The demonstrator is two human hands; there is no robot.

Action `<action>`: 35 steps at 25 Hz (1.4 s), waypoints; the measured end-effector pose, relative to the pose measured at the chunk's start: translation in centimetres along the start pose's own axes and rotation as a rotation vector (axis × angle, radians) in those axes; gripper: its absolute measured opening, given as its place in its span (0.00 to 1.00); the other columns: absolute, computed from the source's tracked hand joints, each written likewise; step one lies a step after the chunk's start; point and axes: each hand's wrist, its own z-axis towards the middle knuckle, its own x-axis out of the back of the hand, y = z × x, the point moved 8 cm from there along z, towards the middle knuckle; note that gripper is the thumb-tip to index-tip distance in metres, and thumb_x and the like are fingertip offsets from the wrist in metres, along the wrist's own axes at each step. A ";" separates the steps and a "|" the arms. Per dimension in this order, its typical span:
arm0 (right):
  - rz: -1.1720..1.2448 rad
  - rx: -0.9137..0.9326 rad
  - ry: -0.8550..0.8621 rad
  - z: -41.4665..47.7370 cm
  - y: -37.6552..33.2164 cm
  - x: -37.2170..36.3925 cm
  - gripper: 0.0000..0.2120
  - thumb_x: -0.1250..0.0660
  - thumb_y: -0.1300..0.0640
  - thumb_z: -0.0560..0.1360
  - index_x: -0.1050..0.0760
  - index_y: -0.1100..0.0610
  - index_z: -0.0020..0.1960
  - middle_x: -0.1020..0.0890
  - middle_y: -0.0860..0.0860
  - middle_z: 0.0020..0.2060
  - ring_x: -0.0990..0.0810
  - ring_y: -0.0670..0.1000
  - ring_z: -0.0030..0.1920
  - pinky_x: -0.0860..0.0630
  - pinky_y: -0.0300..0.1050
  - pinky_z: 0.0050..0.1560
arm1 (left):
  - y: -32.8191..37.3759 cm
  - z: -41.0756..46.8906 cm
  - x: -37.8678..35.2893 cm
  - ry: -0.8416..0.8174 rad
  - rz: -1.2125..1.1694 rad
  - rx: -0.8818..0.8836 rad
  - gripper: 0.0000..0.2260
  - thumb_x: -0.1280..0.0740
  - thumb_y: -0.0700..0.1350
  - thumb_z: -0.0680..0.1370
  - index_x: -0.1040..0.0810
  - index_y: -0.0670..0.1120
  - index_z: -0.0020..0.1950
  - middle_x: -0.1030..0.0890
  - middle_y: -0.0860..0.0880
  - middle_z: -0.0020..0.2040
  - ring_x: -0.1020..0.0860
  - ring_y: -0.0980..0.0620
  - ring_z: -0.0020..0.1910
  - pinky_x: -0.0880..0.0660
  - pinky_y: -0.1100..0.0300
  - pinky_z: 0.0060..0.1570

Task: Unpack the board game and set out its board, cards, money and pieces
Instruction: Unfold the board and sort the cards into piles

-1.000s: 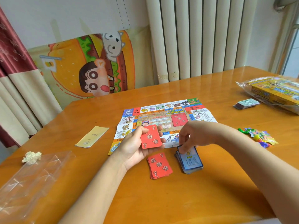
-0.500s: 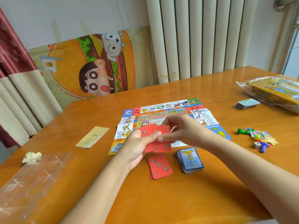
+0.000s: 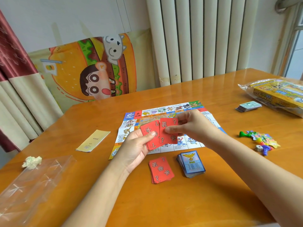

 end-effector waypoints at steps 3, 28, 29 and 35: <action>0.197 -0.003 0.066 0.1 -0.2 0.8 0.04 0.33 0.61 0.76 0.22 0.61 0.49 0.15 0.55 0.39 0.16 0.51 0.37 0.19 0.42 0.40 | 0.2 0.1 0.6 0.050 -0.012 -0.001 0.10 0.39 0.33 0.78 0.23 0.41 0.56 0.16 0.41 0.48 0.17 0.46 0.44 0.19 0.52 0.44; -0.395 0.072 -0.167 0.1 -0.2 0.3 0.19 0.23 0.60 0.68 0.23 0.52 0.56 0.17 0.54 0.46 0.18 0.55 0.47 0.21 0.51 0.50 | 0.3 -0.4 0.4 -0.008 0.392 0.003 0.06 0.40 0.39 0.80 0.24 0.45 0.49 0.17 0.46 0.37 0.19 0.51 0.33 0.22 0.60 0.28; -0.389 0.059 -0.162 0.1 -0.2 0.5 0.19 0.23 0.60 0.68 0.23 0.52 0.56 0.17 0.53 0.45 0.18 0.54 0.46 0.22 0.49 0.48 | 0.4 -0.3 0.5 -0.025 0.419 -0.009 0.07 0.40 0.39 0.80 0.23 0.45 0.49 0.16 0.47 0.38 0.19 0.52 0.34 0.21 0.60 0.28; -0.440 0.040 -0.191 -0.3 -0.3 1.2 0.21 0.24 0.61 0.69 0.26 0.42 0.56 0.19 0.48 0.46 0.20 0.46 0.42 0.25 0.33 0.37 | 1.3 -0.1 1.2 0.037 0.548 -0.135 0.08 0.34 0.38 0.77 0.21 0.49 0.52 0.16 0.53 0.42 0.18 0.55 0.37 0.23 0.64 0.29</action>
